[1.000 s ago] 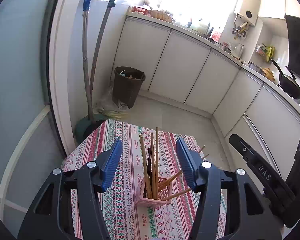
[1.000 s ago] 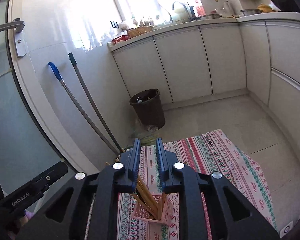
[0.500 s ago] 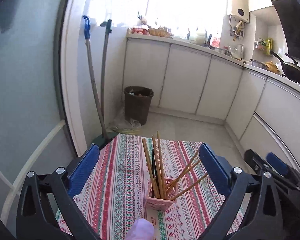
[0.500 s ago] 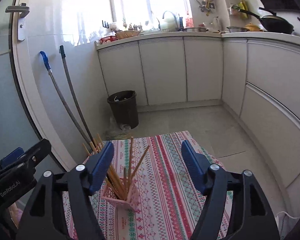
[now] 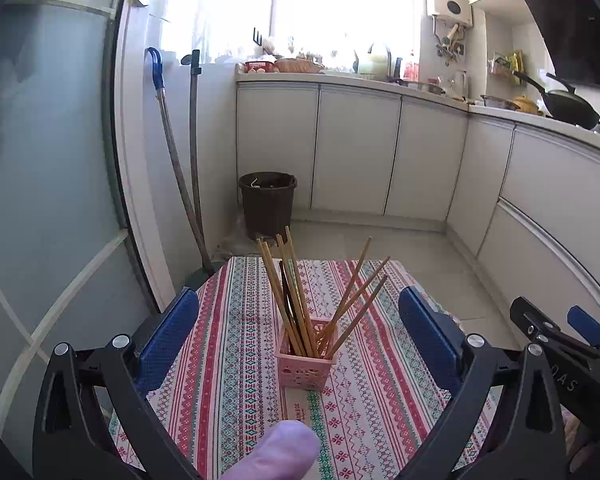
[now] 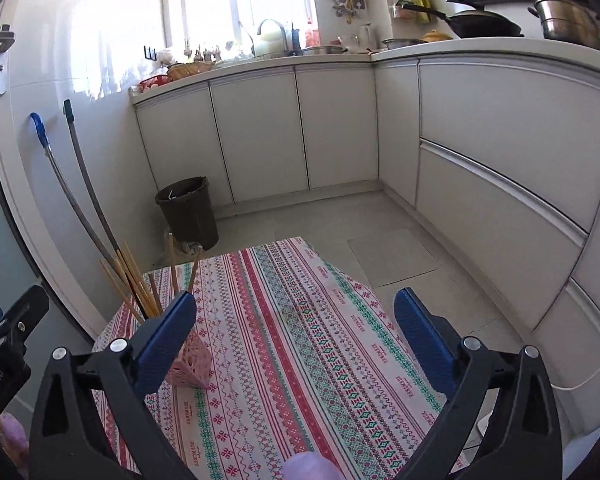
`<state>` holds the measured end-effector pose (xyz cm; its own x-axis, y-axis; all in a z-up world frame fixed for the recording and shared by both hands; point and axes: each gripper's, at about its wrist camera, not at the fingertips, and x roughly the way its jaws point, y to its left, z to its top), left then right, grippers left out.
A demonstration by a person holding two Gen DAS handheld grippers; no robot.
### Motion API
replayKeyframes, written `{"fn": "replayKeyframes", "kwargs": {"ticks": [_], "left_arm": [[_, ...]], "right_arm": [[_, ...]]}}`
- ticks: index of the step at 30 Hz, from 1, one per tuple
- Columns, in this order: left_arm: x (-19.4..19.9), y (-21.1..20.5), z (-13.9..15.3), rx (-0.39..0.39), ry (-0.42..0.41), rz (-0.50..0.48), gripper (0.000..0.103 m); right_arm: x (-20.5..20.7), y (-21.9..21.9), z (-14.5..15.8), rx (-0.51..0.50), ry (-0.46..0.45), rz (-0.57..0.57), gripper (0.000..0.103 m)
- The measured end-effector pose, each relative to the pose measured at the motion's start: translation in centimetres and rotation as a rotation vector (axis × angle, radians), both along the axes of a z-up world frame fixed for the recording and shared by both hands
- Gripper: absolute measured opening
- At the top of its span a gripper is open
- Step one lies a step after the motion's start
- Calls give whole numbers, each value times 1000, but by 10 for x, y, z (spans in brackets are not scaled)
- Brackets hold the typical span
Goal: Organize utensils
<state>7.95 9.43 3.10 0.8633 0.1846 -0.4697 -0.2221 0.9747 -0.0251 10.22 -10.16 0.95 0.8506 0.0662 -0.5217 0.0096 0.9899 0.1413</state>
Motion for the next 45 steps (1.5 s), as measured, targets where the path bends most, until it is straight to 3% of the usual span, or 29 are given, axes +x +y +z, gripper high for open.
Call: {"fn": "replayKeyframes", "kwargs": {"ticks": [45], "left_arm": [[13,-15,-19,30,56,0,96]], "right_arm": [[12,-2,-18,2,52,29,96]]}}
